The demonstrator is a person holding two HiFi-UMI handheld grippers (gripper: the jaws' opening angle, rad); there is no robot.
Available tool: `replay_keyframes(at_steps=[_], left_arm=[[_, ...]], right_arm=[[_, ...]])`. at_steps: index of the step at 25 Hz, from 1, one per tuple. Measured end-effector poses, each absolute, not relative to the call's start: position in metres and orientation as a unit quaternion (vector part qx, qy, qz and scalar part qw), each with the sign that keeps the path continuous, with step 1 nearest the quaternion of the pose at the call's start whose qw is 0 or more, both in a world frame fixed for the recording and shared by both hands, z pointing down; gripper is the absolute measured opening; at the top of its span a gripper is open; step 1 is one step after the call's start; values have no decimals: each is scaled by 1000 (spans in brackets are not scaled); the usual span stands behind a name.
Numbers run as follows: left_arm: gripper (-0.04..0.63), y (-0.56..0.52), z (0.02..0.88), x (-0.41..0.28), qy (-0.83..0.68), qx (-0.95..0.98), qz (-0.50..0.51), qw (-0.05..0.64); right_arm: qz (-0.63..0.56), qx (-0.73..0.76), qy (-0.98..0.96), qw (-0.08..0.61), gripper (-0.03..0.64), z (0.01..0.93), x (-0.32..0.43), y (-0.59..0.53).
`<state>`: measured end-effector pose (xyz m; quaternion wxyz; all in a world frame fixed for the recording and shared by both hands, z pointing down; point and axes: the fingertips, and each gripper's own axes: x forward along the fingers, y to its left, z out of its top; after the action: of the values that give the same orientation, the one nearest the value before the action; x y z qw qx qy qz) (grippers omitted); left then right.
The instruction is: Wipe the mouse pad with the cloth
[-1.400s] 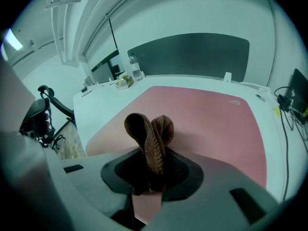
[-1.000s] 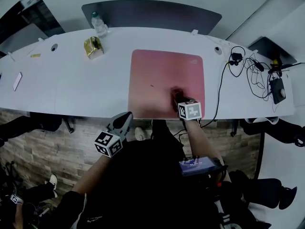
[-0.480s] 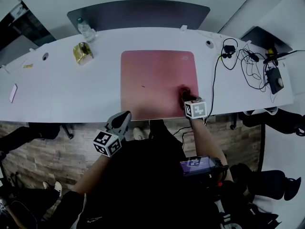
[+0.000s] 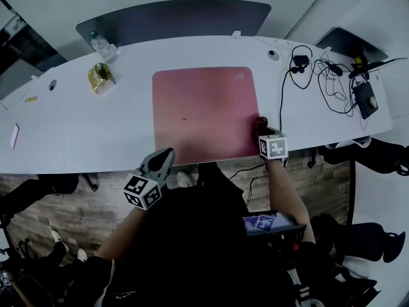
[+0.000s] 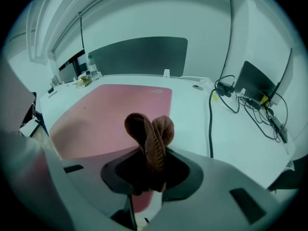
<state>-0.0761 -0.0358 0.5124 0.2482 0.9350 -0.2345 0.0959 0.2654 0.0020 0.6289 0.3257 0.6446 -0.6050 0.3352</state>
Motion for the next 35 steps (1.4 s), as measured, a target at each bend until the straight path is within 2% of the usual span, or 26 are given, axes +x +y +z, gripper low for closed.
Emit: replay_keyframes(at_steps=[17, 21, 25, 35], left_arm=[[8, -62, 516, -45, -231, 935, 97, 249], [8, -66, 515, -41, -236, 934, 103, 249], [8, -70, 516, -44, -248, 930, 106, 249], [8, -61, 522, -66, -269, 923, 108, 252]], right_arm=[[333, 655, -595, 325, 118, 619, 314, -4], [319, 650, -596, 347, 118, 620, 324, -18], [317, 636, -596, 374, 118, 629, 320, -28], [323, 598, -621, 390, 118, 630, 284, -40]])
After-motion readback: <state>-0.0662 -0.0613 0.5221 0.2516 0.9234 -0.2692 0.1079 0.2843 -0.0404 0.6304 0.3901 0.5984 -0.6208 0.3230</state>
